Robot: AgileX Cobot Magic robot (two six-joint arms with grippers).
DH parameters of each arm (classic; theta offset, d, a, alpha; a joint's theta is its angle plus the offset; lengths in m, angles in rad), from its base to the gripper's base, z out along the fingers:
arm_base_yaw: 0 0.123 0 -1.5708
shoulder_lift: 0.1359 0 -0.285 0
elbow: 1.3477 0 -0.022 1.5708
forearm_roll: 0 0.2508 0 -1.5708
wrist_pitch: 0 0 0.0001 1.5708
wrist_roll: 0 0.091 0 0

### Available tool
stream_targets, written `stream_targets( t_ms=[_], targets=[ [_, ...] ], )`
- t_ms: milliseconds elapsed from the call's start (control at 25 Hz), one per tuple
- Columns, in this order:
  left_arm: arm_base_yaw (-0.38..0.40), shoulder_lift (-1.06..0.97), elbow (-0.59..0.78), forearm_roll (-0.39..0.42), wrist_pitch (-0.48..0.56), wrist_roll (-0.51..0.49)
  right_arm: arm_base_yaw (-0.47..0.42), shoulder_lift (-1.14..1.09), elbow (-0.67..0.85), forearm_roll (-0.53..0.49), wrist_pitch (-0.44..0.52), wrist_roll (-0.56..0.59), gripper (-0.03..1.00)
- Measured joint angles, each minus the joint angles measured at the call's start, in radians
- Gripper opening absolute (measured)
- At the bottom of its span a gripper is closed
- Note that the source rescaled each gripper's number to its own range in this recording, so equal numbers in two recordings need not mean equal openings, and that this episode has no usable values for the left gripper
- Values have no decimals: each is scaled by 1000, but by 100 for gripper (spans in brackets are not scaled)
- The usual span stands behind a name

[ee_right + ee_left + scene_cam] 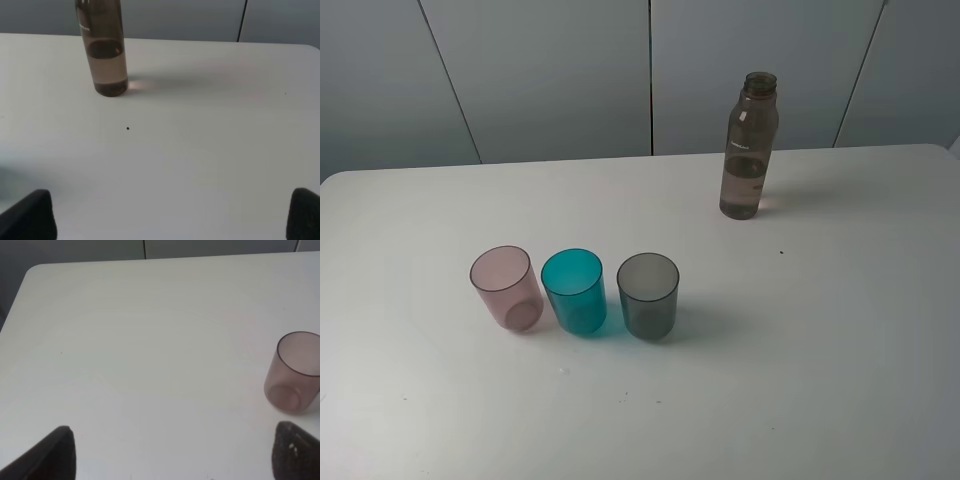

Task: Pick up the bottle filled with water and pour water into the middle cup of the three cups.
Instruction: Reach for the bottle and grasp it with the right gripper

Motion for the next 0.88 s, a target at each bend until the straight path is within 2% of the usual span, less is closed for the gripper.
stream_targets(
  t_ms=[200,280,520,600,880],
  targets=[
    [0,0,0,0,0,0,0,15,0,0,0,0,100],
    [0,0,0,0,0,0,0,63,-14,0,-27,0,100],
    [0,0,0,0,0,0,0,295,-103,33,-248,-18,100],
    [0,0,0,0,0,0,0,380,-127,80,-310,-62,100],
    [0,0,0,0,0,0,0,662,-157,346,-509,-301,100]
  ],
)
